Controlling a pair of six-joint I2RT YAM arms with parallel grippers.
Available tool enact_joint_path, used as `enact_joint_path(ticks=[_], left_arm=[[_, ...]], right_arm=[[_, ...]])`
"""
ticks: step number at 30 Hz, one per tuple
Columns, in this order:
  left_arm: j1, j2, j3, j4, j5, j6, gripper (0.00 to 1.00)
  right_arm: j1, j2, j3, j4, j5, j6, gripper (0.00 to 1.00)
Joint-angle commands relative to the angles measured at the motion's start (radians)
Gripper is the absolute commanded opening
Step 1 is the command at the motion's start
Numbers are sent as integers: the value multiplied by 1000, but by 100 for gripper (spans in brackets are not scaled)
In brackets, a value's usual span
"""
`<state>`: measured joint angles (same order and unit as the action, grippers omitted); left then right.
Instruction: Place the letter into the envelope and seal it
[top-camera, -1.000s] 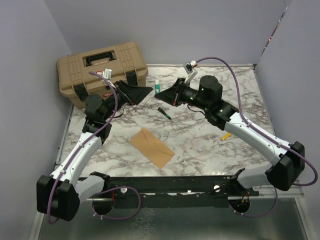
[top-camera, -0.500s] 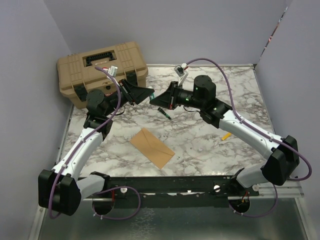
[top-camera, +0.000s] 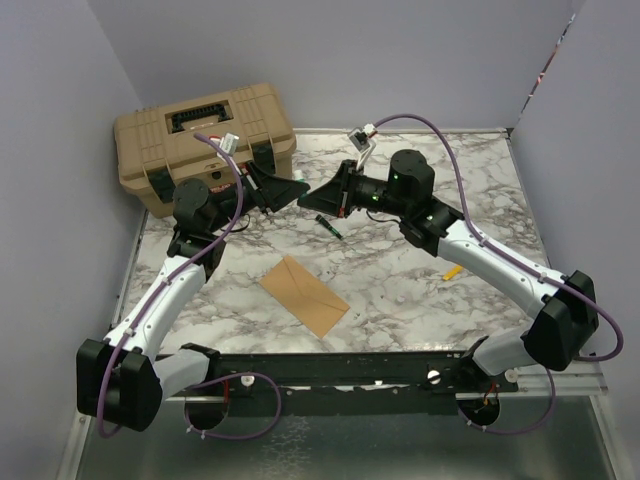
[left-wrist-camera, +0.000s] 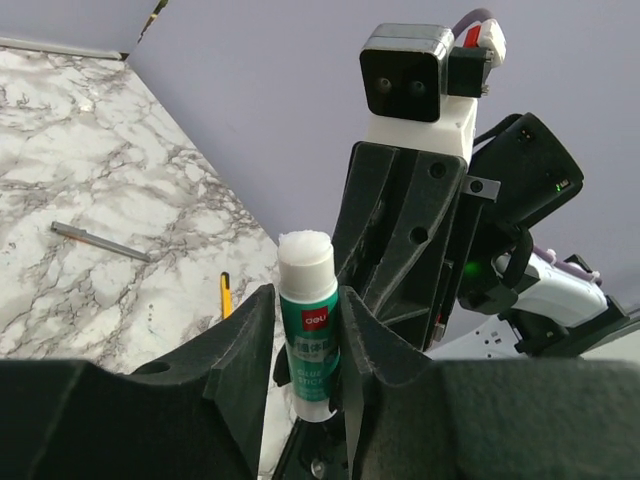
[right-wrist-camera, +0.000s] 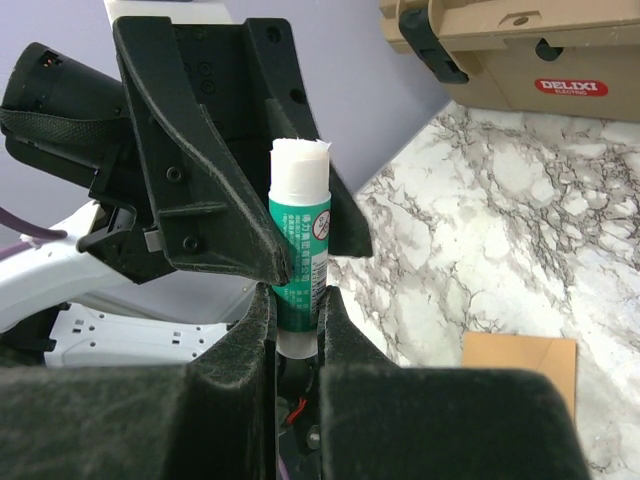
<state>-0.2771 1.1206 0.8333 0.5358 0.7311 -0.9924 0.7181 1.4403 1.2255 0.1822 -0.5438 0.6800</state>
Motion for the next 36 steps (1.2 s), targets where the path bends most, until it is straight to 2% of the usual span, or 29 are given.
enact_joint_path(ticks=[1, 4, 5, 6, 10, 13, 17, 23, 32, 36], left_arm=[[-7, 4, -17, 6, 61, -19, 27], [-8, 0, -15, 6, 67, -28, 4], [-8, -1, -14, 6, 63, -31, 0], [-8, -5, -13, 7, 59, -34, 0], [-8, -17, 3, 7, 14, -51, 0], [-9, -19, 15, 7, -16, -73, 0], [-8, -18, 15, 24, -35, -94, 0], [-8, -16, 9, 38, -35, -112, 0], [-9, -21, 3, 54, -31, -111, 0], [-10, -19, 3, 56, -38, -112, 0]], right_arm=[[-1, 2, 0, 76, -26, -17, 0], [0, 9, 2, 74, -28, -18, 2], [-1, 9, 3, 71, -30, -16, 5], [-1, 8, 5, 66, -29, -13, 8], [0, -12, -24, 61, -25, 13, 37], [-1, -42, -77, 124, -34, 59, 46], [-1, -64, -150, 271, -79, 131, 47], [0, -56, -164, 326, -88, 173, 44], [-1, -4, -128, 302, -63, 148, 40], [-1, 9, -107, 277, -38, 133, 30]])
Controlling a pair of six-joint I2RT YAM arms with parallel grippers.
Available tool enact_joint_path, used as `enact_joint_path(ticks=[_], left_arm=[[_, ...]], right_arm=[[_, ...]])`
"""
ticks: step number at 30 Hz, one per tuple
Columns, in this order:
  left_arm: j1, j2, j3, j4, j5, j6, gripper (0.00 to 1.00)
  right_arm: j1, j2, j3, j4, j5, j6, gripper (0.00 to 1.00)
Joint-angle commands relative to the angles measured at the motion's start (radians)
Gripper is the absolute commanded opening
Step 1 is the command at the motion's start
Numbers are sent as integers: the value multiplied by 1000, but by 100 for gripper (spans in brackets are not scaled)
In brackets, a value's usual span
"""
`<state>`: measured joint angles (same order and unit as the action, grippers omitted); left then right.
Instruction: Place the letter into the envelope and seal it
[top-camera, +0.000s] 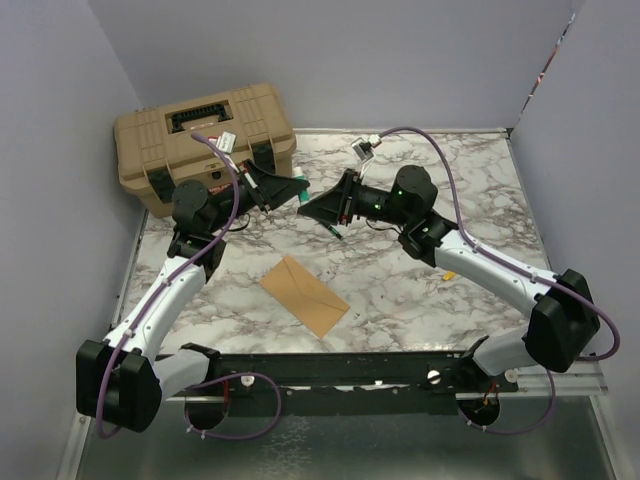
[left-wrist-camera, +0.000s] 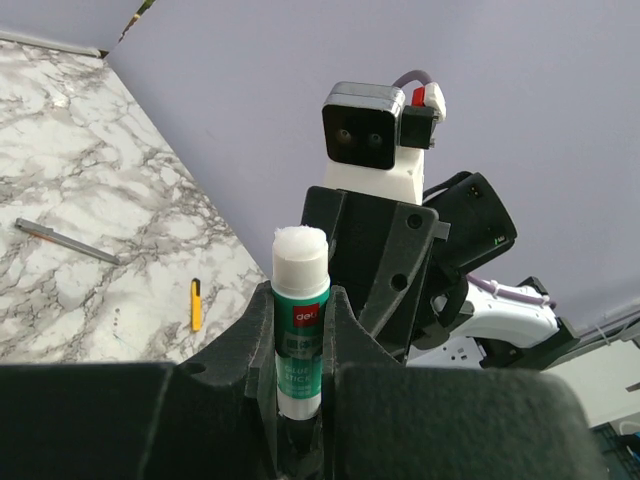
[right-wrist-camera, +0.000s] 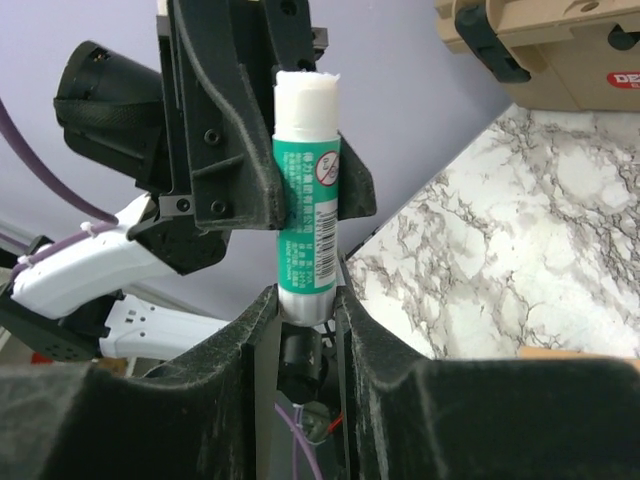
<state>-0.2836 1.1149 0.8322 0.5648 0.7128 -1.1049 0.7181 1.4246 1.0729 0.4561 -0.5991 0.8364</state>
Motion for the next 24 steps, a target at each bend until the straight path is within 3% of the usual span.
enact_joint_path(ticks=[1, 6, 14, 20, 24], left_arm=[[-3, -13, 4, 29, -21, 0, 0], [-4, -15, 1, 29, -31, 8, 0], [-9, 2, -20, -4, -113, 31, 0], [-11, 24, 55, -254, -301, -87, 0], [-11, 41, 137, -379, -358, -176, 0]], right_arm=[[0, 27, 53, -10, 27, -31, 25], [0, 39, 71, -47, 93, -78, 16], [-1, 86, 193, -289, 298, -355, 5], [52, 84, 208, -349, 671, -653, 2], [87, 107, 224, -332, 815, -812, 1]])
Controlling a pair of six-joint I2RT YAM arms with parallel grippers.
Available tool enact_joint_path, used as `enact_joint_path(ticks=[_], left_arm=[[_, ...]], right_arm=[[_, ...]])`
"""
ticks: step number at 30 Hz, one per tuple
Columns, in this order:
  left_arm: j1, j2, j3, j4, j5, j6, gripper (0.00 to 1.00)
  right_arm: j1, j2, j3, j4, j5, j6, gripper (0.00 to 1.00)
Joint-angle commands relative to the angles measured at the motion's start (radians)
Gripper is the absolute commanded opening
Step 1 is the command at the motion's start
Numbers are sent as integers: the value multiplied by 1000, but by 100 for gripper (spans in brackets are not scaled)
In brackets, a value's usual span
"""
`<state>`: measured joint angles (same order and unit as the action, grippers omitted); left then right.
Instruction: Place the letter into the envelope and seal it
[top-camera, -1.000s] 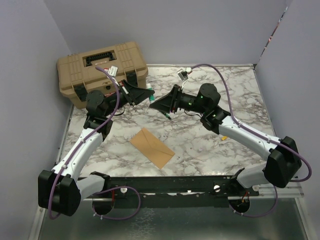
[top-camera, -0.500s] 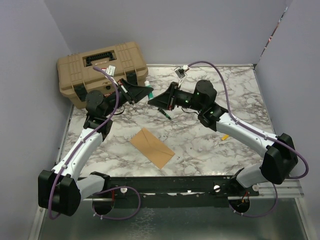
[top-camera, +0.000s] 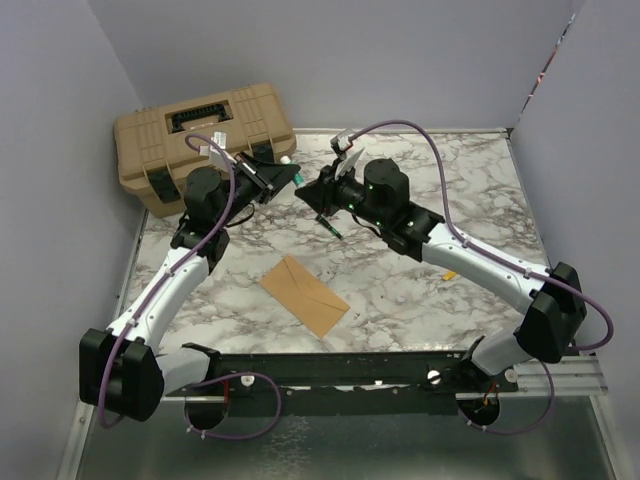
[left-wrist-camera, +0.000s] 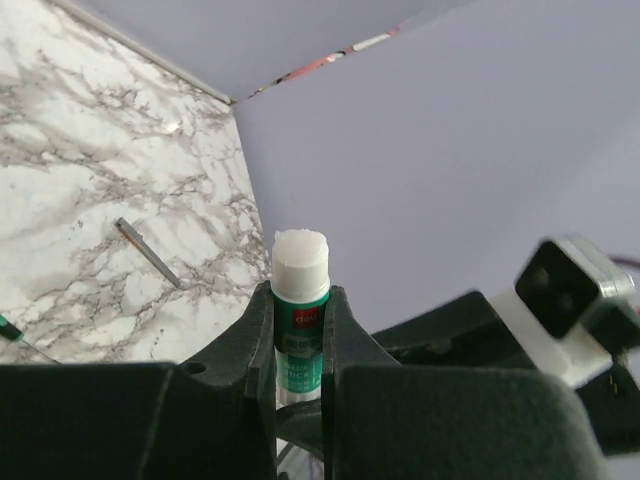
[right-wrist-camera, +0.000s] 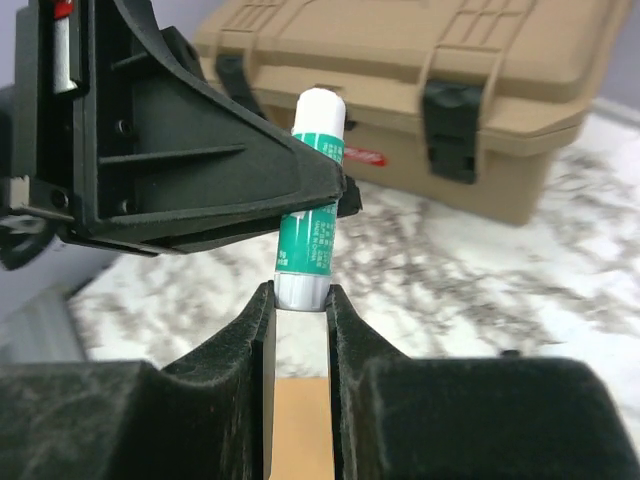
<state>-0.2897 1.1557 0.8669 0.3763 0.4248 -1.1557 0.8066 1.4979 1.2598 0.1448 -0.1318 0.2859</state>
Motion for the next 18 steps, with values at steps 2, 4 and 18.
enact_joint_path(ticks=[2, 4, 18], left_arm=[[-5, 8, 152, -304, -116, -152, 0], [-5, 15, 174, -346, -129, -225, 0], [-5, 8, 243, -366, -132, -92, 0]], right_arm=[[17, 42, 37, 3, 418, -345, 1], [34, 47, 32, 31, 486, -412, 1], [52, -103, 137, -207, 91, 51, 76]])
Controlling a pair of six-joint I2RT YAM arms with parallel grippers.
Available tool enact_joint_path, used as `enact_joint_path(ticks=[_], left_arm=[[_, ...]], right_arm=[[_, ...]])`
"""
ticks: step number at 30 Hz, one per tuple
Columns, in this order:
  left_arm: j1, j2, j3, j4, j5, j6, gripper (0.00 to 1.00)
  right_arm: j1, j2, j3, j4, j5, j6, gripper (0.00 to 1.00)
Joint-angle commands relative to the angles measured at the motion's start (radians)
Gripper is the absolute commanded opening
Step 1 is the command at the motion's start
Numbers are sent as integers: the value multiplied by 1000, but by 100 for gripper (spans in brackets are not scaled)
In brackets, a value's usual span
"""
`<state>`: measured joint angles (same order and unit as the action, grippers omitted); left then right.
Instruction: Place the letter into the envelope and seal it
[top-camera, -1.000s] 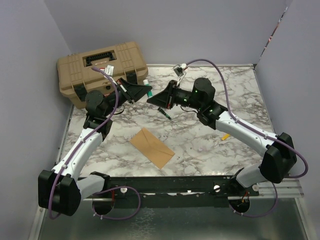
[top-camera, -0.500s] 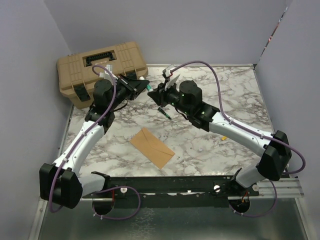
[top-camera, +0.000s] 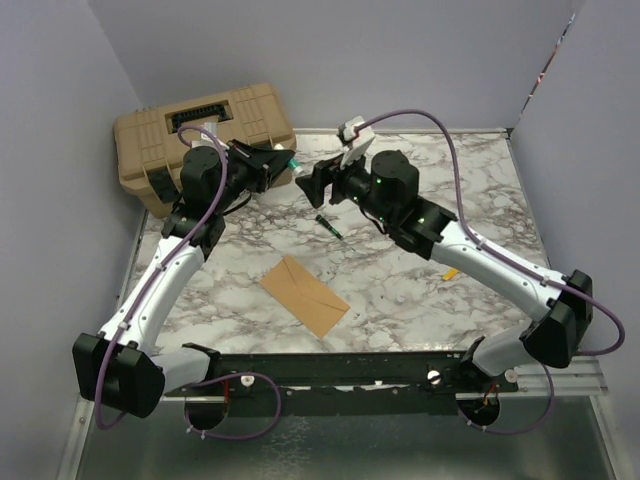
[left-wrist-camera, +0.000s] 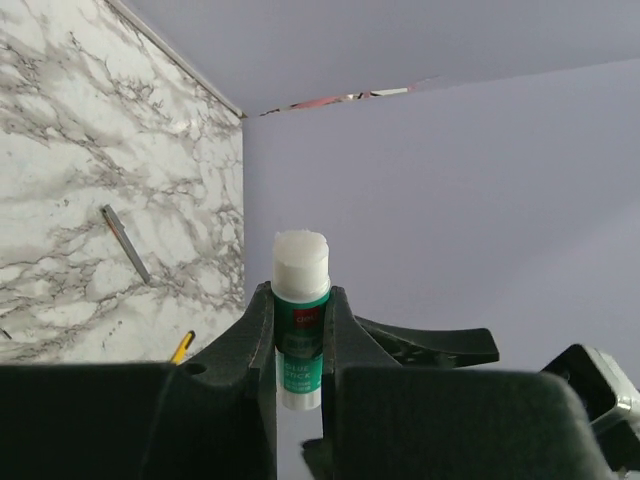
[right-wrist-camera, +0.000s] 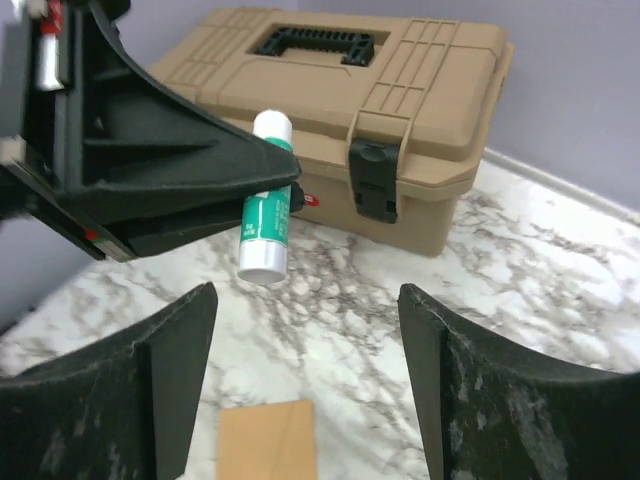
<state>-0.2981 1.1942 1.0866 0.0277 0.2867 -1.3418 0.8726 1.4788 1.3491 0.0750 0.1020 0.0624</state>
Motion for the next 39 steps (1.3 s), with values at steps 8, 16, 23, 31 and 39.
enact_joint_path(ticks=[8, 16, 23, 31, 39], left_arm=[[4, -81, 6, 68, 114, 127, 0], [4, -111, -60, 200, 179, 15, 0], [3, -138, -97, 227, 175, 3, 0], [3, -145, -96, 229, 174, -5, 0], [4, -150, -103, 234, 178, -11, 0]], right_arm=[[-67, -164, -39, -100, -190, 853, 82], [-89, -122, -148, 107, -324, 1158, 64], [-95, -105, -199, 397, -422, 1162, 55], [-96, -101, -212, 374, -375, 1177, 61], [-96, -85, -206, 364, -360, 1168, 49]])
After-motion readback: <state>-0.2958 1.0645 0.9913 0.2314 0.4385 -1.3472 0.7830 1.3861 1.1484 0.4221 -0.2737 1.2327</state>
